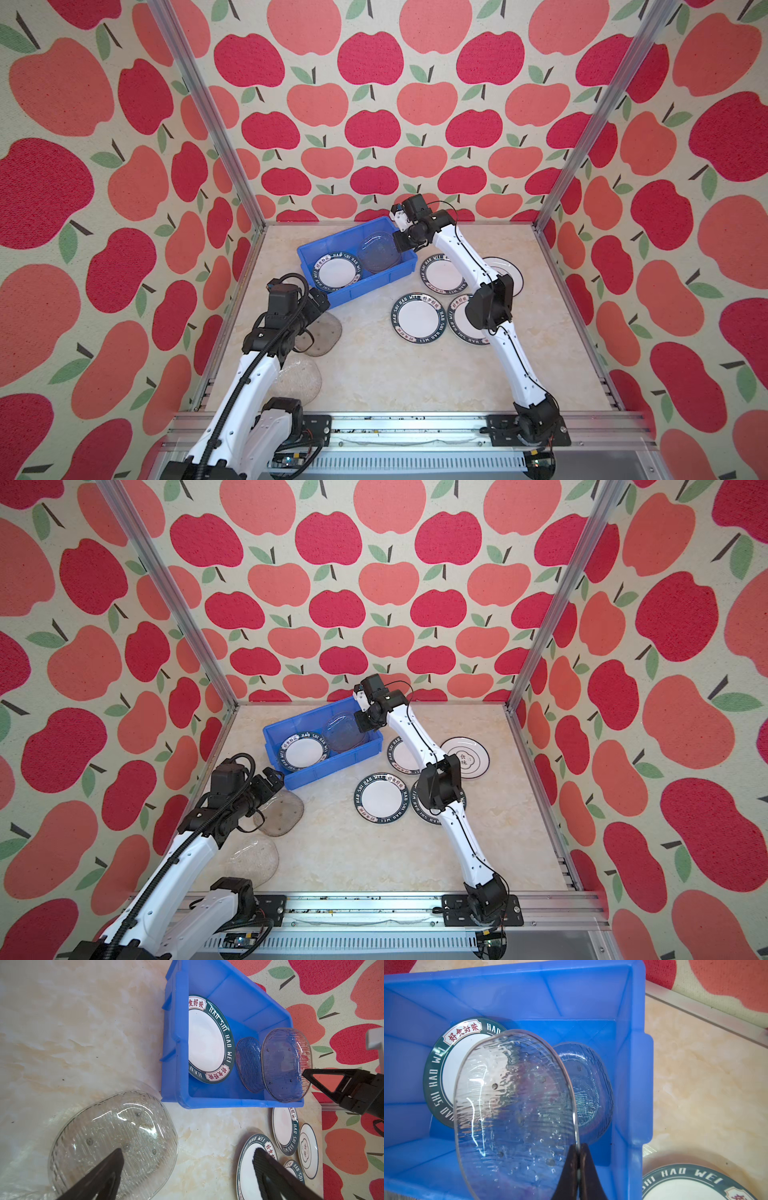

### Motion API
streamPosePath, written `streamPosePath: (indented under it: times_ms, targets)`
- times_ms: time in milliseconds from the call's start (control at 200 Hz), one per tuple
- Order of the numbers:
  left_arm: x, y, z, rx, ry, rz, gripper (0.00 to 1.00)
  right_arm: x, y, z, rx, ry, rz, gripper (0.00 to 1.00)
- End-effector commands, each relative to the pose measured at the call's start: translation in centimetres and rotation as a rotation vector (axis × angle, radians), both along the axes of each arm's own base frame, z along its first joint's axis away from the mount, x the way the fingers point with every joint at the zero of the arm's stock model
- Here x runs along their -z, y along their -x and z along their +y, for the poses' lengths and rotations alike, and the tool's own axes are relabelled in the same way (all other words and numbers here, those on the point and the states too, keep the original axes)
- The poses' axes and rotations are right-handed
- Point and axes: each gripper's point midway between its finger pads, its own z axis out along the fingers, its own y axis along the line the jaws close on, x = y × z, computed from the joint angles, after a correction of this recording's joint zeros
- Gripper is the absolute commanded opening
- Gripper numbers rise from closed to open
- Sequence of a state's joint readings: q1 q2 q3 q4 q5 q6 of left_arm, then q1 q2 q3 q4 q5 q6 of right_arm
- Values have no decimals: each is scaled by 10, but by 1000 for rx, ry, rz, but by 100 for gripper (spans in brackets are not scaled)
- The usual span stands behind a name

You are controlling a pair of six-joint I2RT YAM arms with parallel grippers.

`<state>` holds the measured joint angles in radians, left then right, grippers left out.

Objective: Place the plates into the plastic bin on the countertop
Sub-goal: 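Lower the glass dish into the blue bin and open the right gripper, then withdraw the right gripper from the bin toward the glass dishes near the left arm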

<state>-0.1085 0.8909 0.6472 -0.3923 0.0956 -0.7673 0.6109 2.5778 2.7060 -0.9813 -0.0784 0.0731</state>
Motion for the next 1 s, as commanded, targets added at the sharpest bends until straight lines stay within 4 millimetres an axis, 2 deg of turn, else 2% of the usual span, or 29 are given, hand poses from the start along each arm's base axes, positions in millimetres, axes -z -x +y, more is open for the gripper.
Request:
streamPosePath:
  times_ms: [0, 175, 415, 540, 575, 650, 745, 785, 841, 861, 991]
  targets:
    - [-15, -12, -2, 7, 10, -51, 99, 19, -14, -9, -21, 65, -36, 0]
    - [-12, -17, -2, 8, 4, -31, 99, 18, -28, 0, -1, -25, -54, 0]
    - [-9, -24, -1, 12, -1, -13, 99, 35, -34, -2, -7, -19, -42, 0]
    - [-7, -28, -1, 14, 0, -2, 99, 36, -37, -1, -19, -2, -71, 0]
    - [-6, -28, -1, 14, 0, 4, 99, 36, -39, -1, -20, 7, -85, 9]
    - [-5, -29, -1, 12, -1, 9, 99, 36, -40, 2, -41, 32, -122, 21]
    - [-6, -29, 0, 9, -3, 9, 99, 34, -42, 7, -58, 63, -170, 60]
    - [-6, -29, 1, 6, -5, 10, 99, 33, -45, 8, -58, 88, -202, 69]
    - [-8, -29, 1, 8, -6, 7, 99, 32, -46, 9, -56, 125, -237, 74]
    - [-8, -29, 1, 9, -6, 5, 99, 31, -47, 8, -53, 133, -245, 79]
    - [-11, -30, -2, 27, -6, -13, 99, 13, -50, 6, -32, 110, -269, 79]
